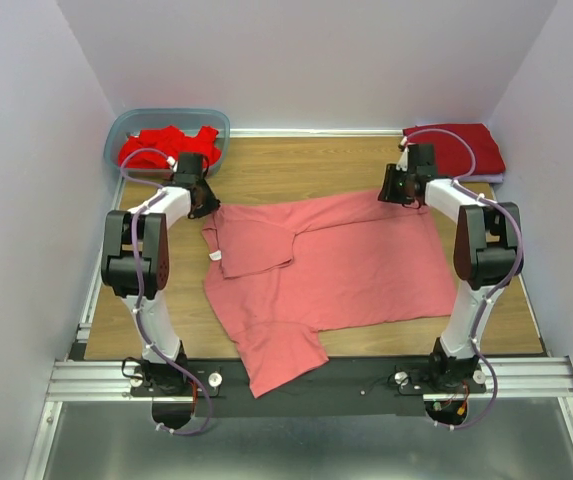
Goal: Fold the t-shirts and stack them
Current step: Fold the tshirt
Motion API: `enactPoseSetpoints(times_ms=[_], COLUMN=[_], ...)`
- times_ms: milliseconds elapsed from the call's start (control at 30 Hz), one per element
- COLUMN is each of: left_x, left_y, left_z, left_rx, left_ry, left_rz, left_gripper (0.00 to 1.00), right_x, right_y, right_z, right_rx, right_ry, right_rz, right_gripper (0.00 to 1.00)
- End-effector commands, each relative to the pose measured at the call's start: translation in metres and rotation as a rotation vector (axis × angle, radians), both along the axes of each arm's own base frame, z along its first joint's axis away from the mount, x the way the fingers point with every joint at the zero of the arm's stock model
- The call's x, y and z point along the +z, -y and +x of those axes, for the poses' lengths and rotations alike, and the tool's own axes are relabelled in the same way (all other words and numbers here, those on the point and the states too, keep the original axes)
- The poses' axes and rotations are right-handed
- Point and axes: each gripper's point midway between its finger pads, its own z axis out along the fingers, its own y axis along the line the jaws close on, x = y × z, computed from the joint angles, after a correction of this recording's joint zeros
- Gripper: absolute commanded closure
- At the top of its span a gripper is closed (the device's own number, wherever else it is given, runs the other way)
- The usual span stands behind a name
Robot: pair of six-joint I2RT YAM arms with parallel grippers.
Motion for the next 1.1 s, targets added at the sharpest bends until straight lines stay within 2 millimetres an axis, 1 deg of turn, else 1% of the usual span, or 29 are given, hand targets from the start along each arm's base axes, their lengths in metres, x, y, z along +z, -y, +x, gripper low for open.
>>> enactPoseSetpoints(times_ms=[0, 100, 133, 167, 200, 300, 333, 367, 467, 500, 567, 633, 767, 900, 967, 1033, 1067], left_x=[-0.008, -0.016, -0.022, -0.021, -0.027, -0.03, -0.035, -0.034, -0.031, -0.028, -0.021, -0.016, -0.016, -0.015, -0.015, -0.016, -0.017], left_y=[0.001, -0.004, -0.01, -0.015, -0.021, -0.041, -0.046, -0.058, -0.065, -0.066, -0.071, -0.075, -0.089, -0.09, -0.089, -0.09, -0.092], left_z=[0.006, 0.0, -0.005, -0.007, -0.014, -0.022, -0.027, -0.028, -0.028, -0.026, -0.02, -0.014, -0.013, -0.01, -0.009, -0.009, -0.011], left_rx=[0.006, 0.037, 0.059, 0.087, 0.11, 0.18, 0.195, 0.225, 0.233, 0.227, 0.214, 0.195, 0.191, 0.162, 0.141, 0.135, 0.136], left_ry=[-0.002, -0.022, -0.035, -0.035, -0.053, -0.065, -0.078, -0.079, -0.078, -0.073, -0.064, -0.053, -0.079, -0.074, -0.073, -0.08, -0.089], left_rz=[-0.015, 0.002, 0.022, 0.023, 0.04, 0.04, 0.044, 0.046, 0.055, 0.059, 0.087, 0.119, 0.194, 0.215, 0.222, 0.233, 0.239], left_gripper=[0.68, 0.77, 0.83, 0.86, 0.91, 0.96, 0.97, 0.97, 0.98, 0.98, 0.98, 0.98, 0.98, 0.97, 0.97, 0.97, 0.96], right_x=[-0.018, -0.029, -0.033, -0.036, -0.041, -0.046, -0.049, -0.05, -0.05, -0.049, -0.047, -0.042, -0.028, -0.005, 0.009, 0.018, 0.018], right_y=[0.011, 0.019, 0.022, 0.025, 0.028, 0.036, 0.038, 0.044, 0.046, 0.055, 0.056, 0.051, 0.044, 0.043, 0.045, 0.045, 0.045], right_z=[-0.001, -0.006, -0.008, -0.009, -0.013, -0.017, -0.02, -0.02, -0.022, -0.021, -0.021, -0.02, -0.014, -0.004, 0.005, 0.015, 0.018], right_rx=[-0.05, -0.08, -0.092, -0.103, -0.117, -0.152, -0.163, -0.182, -0.198, -0.221, -0.221, -0.201, -0.179, -0.168, -0.17, -0.166, -0.166], right_ry=[-0.026, -0.049, -0.058, -0.064, -0.078, -0.091, -0.1, -0.101, -0.104, -0.104, -0.1, -0.092, -0.066, -0.009, 0.031, 0.058, 0.059], right_rz=[0.015, 0.012, 0.007, 0.005, 0.0, 0.001, 0.001, 0.006, 0.021, 0.029, 0.038, 0.062, 0.099, 0.105, 0.097, 0.097, 0.1], right_gripper=[0.56, 0.56, 0.56, 0.56, 0.56, 0.56, 0.56, 0.56, 0.56, 0.56, 0.56, 0.56, 0.56, 0.56, 0.56, 0.56, 0.56])
